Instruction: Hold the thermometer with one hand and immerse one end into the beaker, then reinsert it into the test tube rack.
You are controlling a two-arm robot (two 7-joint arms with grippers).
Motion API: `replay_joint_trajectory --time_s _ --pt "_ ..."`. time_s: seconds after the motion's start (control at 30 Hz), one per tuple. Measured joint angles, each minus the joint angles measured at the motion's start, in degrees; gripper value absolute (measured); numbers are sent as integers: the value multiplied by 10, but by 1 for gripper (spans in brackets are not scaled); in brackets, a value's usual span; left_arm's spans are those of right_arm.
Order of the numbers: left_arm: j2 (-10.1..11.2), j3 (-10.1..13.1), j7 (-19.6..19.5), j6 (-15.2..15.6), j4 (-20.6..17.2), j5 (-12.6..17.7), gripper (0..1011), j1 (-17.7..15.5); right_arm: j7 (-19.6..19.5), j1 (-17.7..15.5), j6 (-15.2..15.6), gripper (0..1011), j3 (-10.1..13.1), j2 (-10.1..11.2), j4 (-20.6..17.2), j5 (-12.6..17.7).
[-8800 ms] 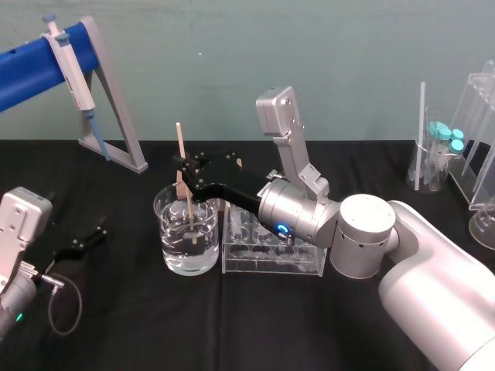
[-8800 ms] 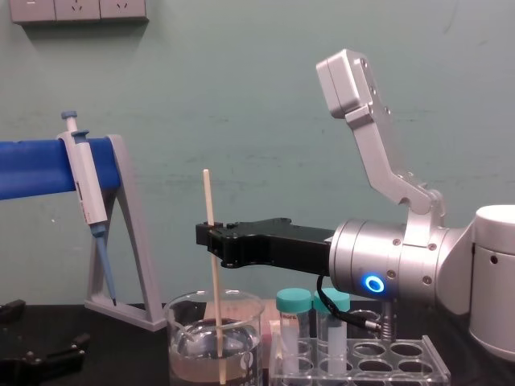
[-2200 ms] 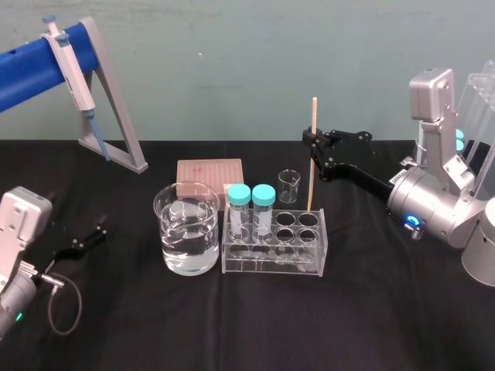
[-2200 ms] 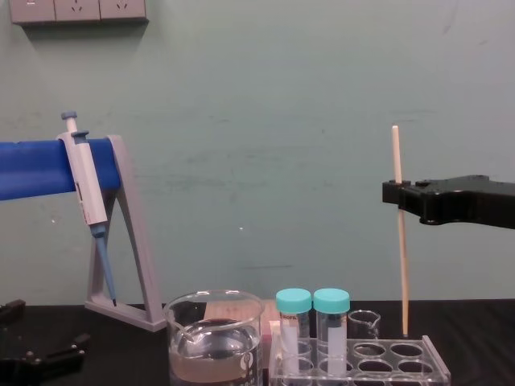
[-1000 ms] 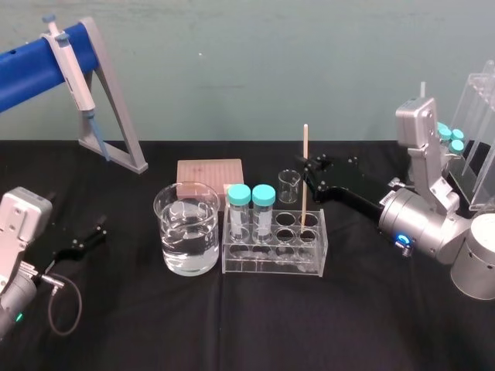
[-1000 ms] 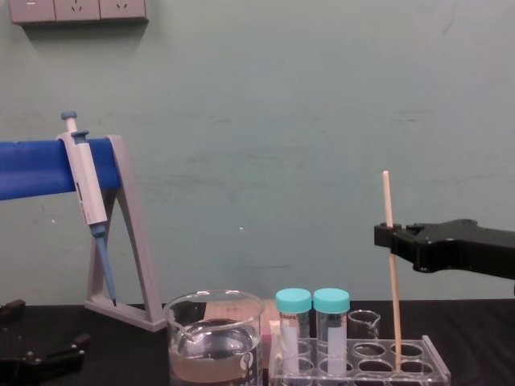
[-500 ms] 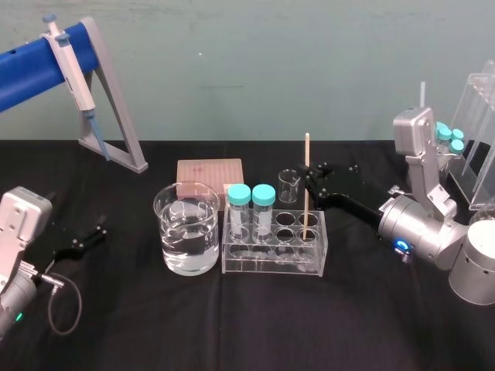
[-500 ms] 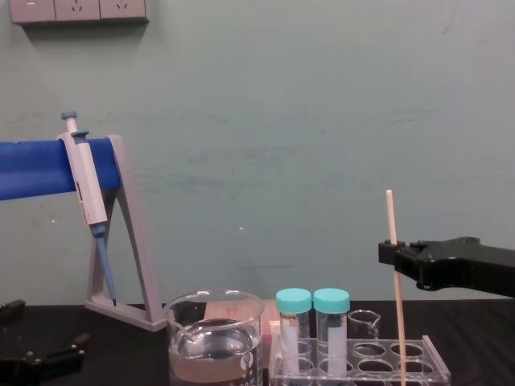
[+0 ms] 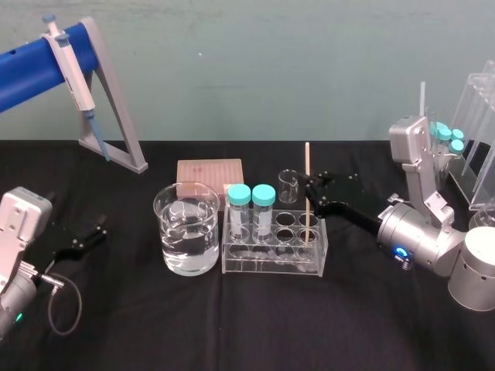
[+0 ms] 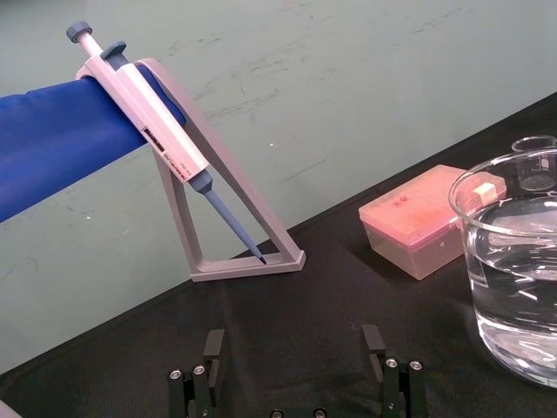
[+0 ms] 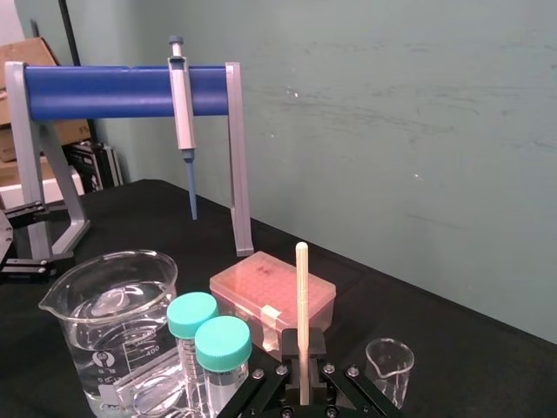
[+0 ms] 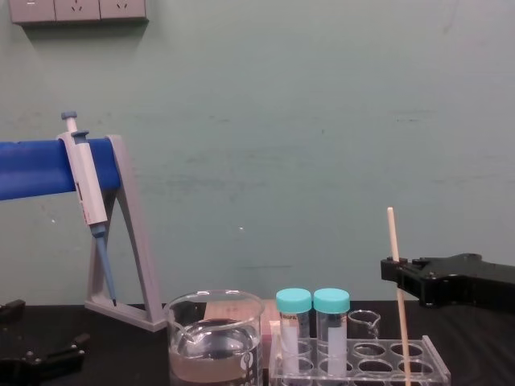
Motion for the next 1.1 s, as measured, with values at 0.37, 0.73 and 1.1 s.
replay_joint_trajectory --time_s 0.37,0.73,1.1 --pt "0 0 0 0 0 0 1004 0 -10 -6 4 362 7 1 -3 -4" --pt "0 0 0 0 0 0 1003 0 -14 -12 4 730 14 1 -8 -6" --pt "0 0 0 0 0 0 1004 0 -152 -49 -19 1003 54 -21 -53 -63"
